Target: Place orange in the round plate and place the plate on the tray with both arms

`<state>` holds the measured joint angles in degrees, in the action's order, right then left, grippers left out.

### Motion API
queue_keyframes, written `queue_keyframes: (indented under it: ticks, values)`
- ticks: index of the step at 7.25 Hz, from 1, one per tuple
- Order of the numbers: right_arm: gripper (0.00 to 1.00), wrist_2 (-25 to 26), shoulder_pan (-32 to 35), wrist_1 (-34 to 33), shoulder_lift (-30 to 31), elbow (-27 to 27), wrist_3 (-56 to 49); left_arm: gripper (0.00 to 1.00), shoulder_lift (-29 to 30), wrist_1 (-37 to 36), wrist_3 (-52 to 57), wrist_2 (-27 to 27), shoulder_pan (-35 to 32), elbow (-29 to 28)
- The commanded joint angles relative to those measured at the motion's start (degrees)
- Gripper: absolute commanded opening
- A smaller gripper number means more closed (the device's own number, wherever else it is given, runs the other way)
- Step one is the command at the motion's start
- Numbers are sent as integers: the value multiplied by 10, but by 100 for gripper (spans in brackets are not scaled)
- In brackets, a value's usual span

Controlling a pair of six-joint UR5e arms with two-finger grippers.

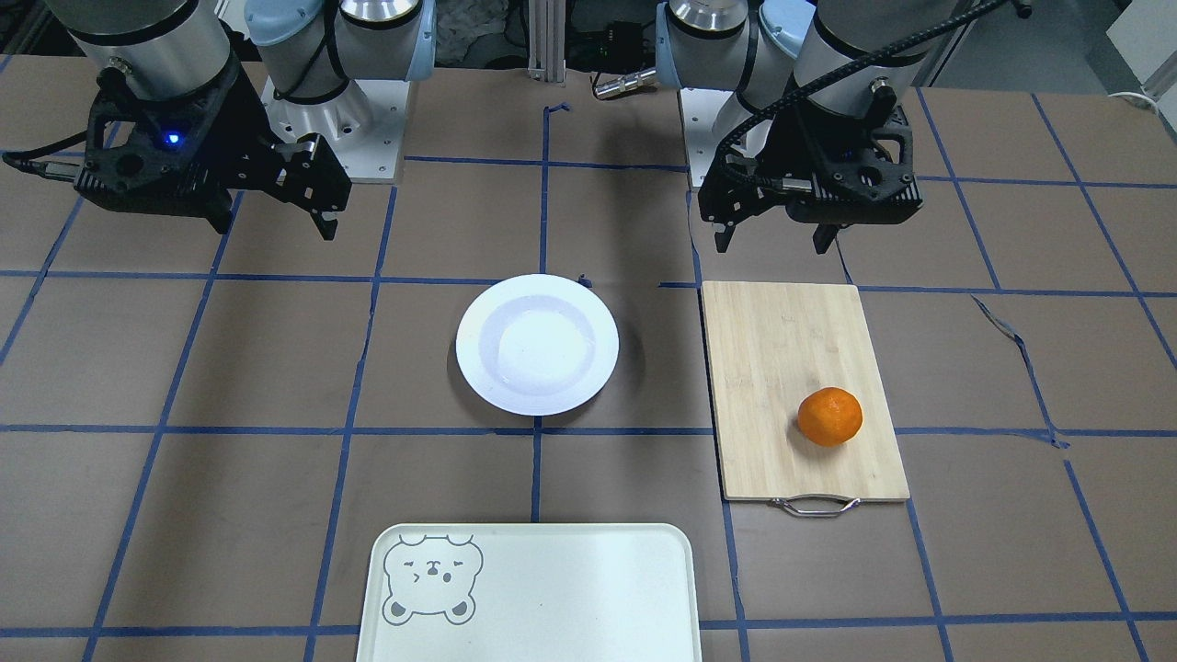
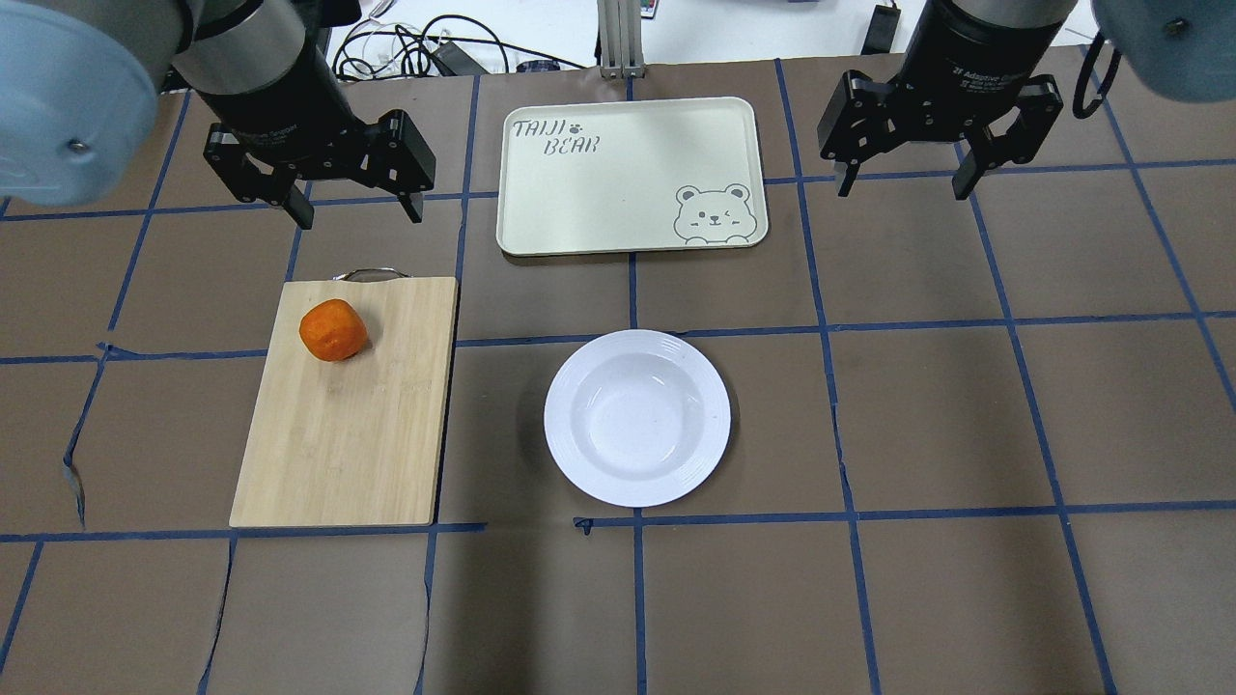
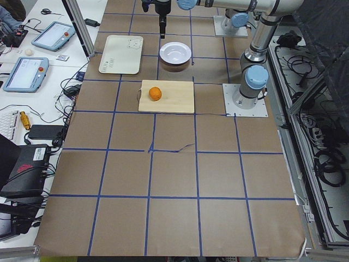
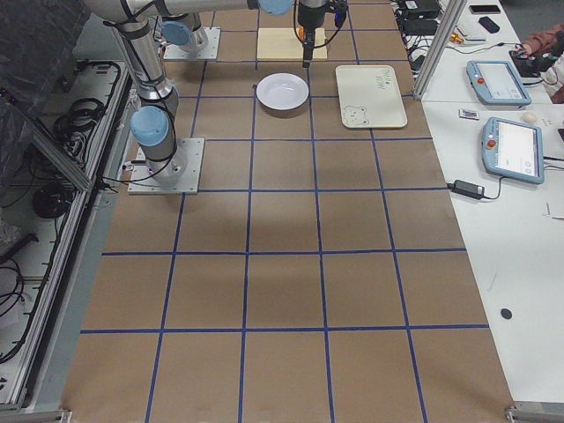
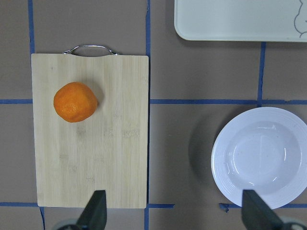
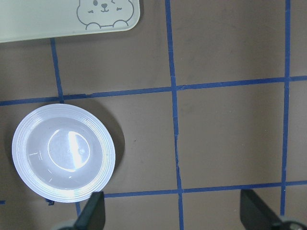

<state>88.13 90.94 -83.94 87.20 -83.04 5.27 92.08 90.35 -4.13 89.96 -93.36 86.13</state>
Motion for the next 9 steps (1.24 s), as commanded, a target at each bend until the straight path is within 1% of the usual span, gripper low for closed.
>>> queue_keyframes:
  ticks: [1, 4, 9]
  values:
    - [100, -2, 0, 18, 0, 0, 1, 100, 0, -1, 0, -1, 5, 0]
    - [100, -2, 1, 18, 0, -2, 2, 100, 11, 0, 1, 0, 26, -9]
    - [100, -2, 1, 16, 0, -2, 2, 100, 8, 14, 12, 0, 26, -4]
